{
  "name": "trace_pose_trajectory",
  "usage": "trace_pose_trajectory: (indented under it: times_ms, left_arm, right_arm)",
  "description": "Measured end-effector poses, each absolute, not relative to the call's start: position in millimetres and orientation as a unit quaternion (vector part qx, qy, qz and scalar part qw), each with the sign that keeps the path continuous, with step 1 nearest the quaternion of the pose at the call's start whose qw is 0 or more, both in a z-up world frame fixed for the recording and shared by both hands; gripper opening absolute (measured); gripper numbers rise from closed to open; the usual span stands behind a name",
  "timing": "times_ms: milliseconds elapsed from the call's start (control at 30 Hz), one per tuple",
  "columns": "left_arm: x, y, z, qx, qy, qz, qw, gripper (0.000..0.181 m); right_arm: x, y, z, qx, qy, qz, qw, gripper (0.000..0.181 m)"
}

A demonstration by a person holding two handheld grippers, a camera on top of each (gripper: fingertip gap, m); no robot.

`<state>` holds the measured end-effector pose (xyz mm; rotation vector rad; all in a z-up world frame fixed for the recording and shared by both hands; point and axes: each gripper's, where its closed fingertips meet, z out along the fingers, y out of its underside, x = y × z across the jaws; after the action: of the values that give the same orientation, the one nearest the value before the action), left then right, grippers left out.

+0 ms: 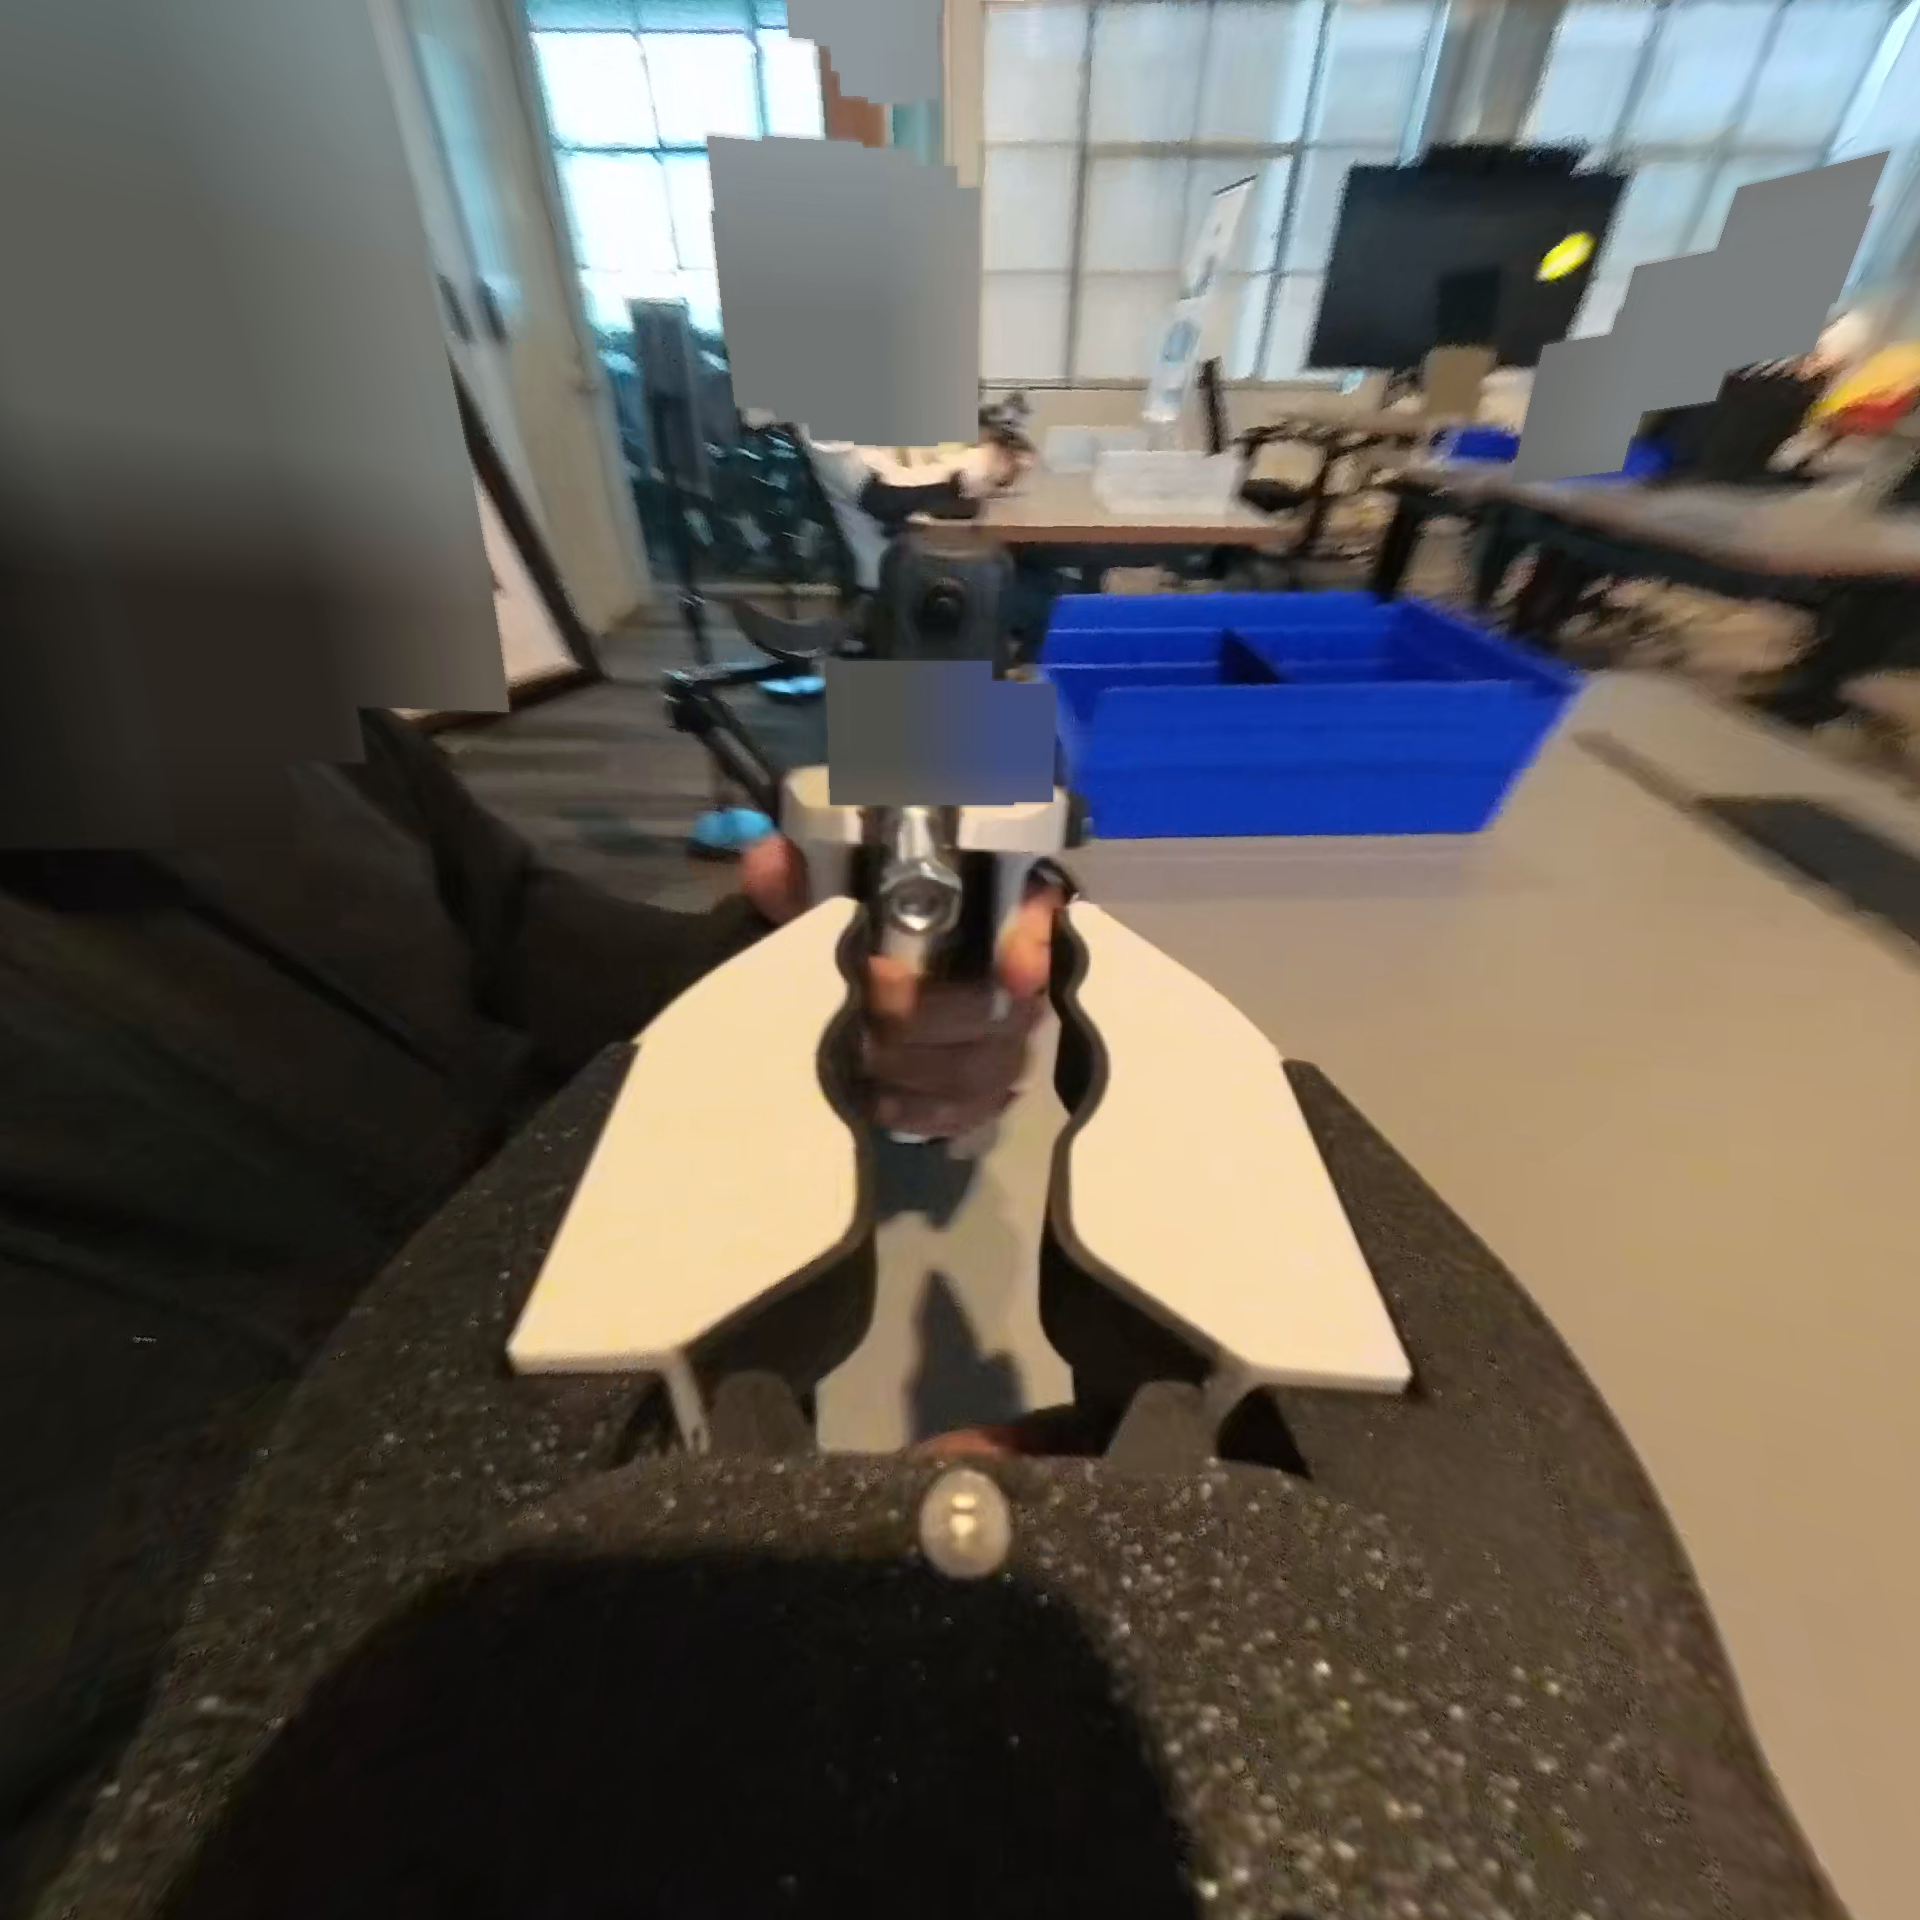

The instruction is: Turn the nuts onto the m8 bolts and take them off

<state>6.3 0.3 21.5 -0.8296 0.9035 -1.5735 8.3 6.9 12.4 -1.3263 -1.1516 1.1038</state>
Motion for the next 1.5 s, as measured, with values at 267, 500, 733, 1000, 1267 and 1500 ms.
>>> trace_pose_trajectory:
  times_ms: [267,500,733,1000,1267,1500]
  left_arm:
    - [3.0,9.2,25.4,-0.359,0.312,-0.748,0.462,0.015]
    - [11.8,5.7,19.4,-0.377,0.323,-0.750,0.438,0.015]
    - [11.9,-0.4,14.1,-0.369,0.393,-0.662,0.521,0.014]
    - [0.6,3.6,28.7,-0.343,0.337,-0.705,0.522,0.015]
    - [5.1,10.0,24.8,-0.373,0.313,-0.741,0.463,0.015]
    - [16.2,9.3,10.8,-0.407,0.366,-0.680,0.488,0.014]
  right_arm:
    - [12.4,2.5,20.3,-0.424,-0.582,0.181,0.670,0.033]
    - [10.7,7.1,13.4,-0.428,-0.593,0.142,0.668,0.014]
    - [9.6,2.9,6.0,-0.533,-0.540,0.341,0.555,0.014]
    - [8.6,7.2,14.4,-0.512,-0.515,0.367,0.581,0.040]
    - [7.2,10.1,13.8,-0.419,-0.586,0.122,0.683,0.033]
    - [10.7,13.8,5.1,-0.494,-0.571,0.202,0.624,0.014]
